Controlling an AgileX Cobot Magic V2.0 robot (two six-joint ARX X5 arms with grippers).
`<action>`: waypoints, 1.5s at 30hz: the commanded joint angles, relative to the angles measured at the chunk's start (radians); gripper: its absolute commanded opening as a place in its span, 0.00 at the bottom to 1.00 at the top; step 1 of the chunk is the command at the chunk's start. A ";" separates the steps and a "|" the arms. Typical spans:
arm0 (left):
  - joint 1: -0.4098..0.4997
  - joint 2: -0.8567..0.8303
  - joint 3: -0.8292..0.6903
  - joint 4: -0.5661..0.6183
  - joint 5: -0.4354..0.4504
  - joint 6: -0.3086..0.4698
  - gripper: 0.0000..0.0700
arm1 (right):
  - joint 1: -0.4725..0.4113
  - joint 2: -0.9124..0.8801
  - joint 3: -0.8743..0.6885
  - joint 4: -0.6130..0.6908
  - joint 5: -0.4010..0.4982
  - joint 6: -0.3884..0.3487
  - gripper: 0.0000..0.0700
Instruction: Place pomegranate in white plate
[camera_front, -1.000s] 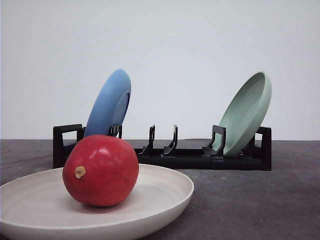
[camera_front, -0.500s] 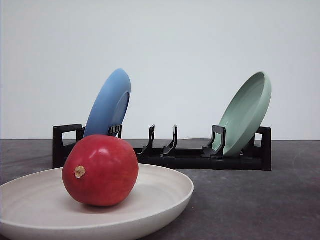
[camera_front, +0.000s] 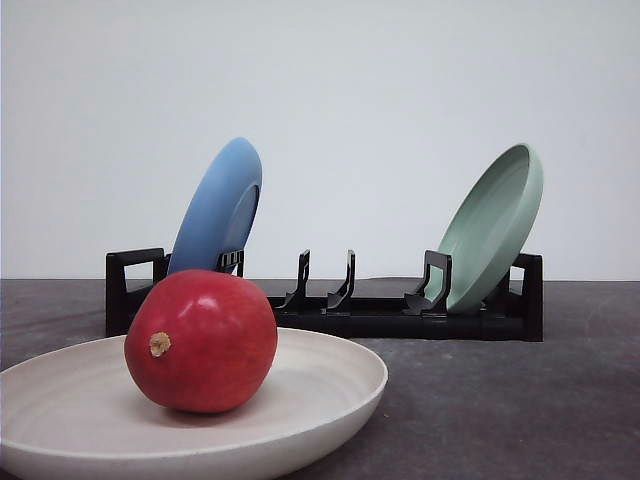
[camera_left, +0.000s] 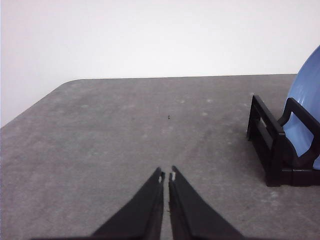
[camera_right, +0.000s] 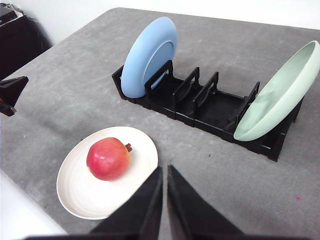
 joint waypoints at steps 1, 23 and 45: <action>0.002 -0.002 -0.009 0.008 0.001 0.008 0.00 | 0.012 0.006 0.006 0.010 0.000 0.010 0.01; 0.002 -0.002 -0.009 0.008 0.001 0.008 0.00 | -0.262 -0.067 -0.135 0.198 -0.063 -0.030 0.01; 0.002 -0.002 -0.009 0.008 0.001 0.008 0.00 | -0.958 -0.438 -0.926 0.857 -0.127 -0.370 0.01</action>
